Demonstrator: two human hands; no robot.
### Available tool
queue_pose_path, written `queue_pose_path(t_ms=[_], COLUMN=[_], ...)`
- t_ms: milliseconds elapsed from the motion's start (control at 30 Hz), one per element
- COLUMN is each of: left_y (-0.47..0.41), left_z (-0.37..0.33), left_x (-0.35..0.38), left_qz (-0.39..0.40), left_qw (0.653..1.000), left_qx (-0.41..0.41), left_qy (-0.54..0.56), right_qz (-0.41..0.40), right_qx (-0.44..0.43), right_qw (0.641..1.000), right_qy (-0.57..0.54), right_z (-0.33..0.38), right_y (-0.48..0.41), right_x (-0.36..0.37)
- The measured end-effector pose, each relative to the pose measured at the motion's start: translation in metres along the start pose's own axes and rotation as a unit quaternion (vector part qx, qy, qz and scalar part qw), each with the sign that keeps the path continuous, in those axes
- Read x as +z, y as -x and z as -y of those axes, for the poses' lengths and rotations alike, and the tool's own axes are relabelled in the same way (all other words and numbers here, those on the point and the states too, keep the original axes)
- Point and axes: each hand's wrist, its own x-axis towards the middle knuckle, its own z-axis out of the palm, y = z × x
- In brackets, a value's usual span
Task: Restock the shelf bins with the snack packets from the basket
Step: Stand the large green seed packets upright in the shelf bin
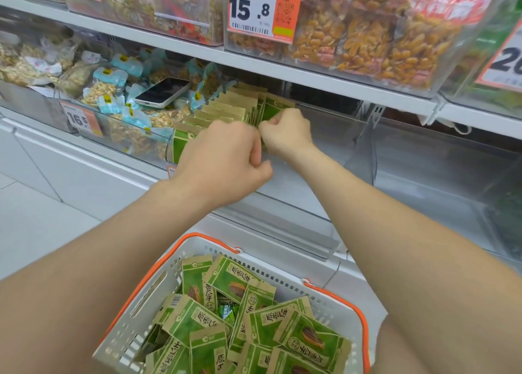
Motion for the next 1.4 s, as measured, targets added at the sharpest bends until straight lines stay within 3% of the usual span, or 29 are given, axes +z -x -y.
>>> queue_pose_path(t_ms=[100, 200, 300, 400, 567, 733, 867, 1067, 1233, 1400], left_y=[0.016, 0.036, 0.059, 0.087, 0.139, 0.172, 0.192, 0.198, 0.182, 0.142], left_z=[0.002, 0.003, -0.009, -0.019, -0.035, -0.047, -0.043, -0.051, -0.054, -0.063], left_x=[0.007, 0.019, 0.034, 0.060, 0.113, 0.154, 0.179, 0.199, 0.199, 0.172], left_qz=[0.194, 0.369, 0.514, 0.585, 0.632, 0.621, 0.614, 0.539, 0.542, 0.528], left_qw=[0.980, 0.925, 0.846, 0.788, 0.736, 0.745, 0.763, 0.835, 0.840, 0.847], left_qx=[-0.017, 0.026, 0.061, 0.091, 0.130, 0.149, 0.147, 0.072, -0.020, -0.020], left_qy=[-0.040, -0.085, -0.128, -0.171, -0.205, -0.194, -0.140, -0.085, 0.002, 0.067], right_qz=[0.004, 0.002, 0.076, 0.210, 0.393, 0.444, 0.451, 0.484, 0.489, 0.492], right_qx=[-0.151, -0.295, -0.318, -0.325, -0.292, -0.273, -0.259, -0.250, -0.259, -0.222], right_qw=[0.984, 0.935, 0.922, 0.873, 0.749, 0.697, 0.703, 0.695, 0.676, 0.682], right_qy=[0.095, 0.197, 0.207, 0.297, 0.446, 0.492, 0.485, 0.469, 0.486, 0.493], right_z=[0.003, -0.003, -0.005, -0.013, -0.059, -0.094, -0.107, -0.115, -0.113, -0.116], right_y=[0.041, 0.081, 0.118, 0.153, 0.188, 0.198, 0.198, 0.190, 0.189, 0.188], right_x=[-0.011, -0.032, -0.057, -0.071, -0.064, -0.052, -0.048, -0.047, -0.051, -0.055])
